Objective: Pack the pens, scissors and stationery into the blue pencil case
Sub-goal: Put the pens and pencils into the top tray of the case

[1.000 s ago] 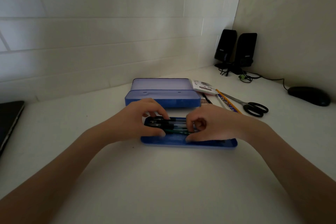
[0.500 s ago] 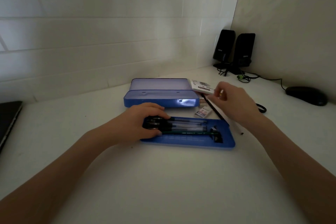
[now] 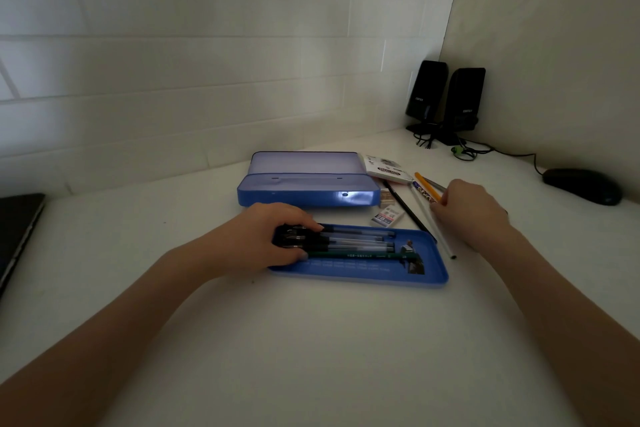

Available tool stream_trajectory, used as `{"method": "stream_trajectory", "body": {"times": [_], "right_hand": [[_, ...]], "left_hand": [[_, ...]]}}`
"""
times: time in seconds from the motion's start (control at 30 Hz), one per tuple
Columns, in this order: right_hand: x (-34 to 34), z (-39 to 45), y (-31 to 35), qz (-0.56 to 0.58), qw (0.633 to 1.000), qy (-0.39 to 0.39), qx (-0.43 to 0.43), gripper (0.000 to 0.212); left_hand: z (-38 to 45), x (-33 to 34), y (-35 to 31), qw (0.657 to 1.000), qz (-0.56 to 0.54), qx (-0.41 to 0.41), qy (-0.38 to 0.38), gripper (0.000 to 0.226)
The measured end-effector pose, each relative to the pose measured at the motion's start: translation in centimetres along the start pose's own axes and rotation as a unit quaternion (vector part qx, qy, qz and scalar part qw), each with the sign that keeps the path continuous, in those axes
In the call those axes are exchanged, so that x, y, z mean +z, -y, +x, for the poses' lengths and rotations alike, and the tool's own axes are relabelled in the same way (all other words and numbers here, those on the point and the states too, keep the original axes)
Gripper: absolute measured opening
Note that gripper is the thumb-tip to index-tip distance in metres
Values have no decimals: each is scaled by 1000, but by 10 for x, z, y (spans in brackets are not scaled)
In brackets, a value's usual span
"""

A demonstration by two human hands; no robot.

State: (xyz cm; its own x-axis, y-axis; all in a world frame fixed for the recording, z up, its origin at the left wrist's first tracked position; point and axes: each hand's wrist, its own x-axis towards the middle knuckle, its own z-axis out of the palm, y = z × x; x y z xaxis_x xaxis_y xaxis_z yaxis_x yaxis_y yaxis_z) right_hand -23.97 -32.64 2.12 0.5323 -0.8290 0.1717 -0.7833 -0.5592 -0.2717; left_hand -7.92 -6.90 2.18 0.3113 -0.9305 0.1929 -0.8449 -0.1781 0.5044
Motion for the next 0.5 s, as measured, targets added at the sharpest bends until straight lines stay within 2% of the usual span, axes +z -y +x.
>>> {"method": "stream_trajectory", "body": {"times": [0.17,0.33,0.5], "right_hand": [[-3,-4,7,-61,998,-4,-4,14],[-9,-7,11,-79,997,6,3,16],[-16,-6,10,-43,998,-55,-5,24]], "left_hand": [[1,0,0,1000,-1,-4,3,40],[0,0,-1,1000,-2,-11,1,40],[0,-2,-3,1000,1,-21,6,42]]}}
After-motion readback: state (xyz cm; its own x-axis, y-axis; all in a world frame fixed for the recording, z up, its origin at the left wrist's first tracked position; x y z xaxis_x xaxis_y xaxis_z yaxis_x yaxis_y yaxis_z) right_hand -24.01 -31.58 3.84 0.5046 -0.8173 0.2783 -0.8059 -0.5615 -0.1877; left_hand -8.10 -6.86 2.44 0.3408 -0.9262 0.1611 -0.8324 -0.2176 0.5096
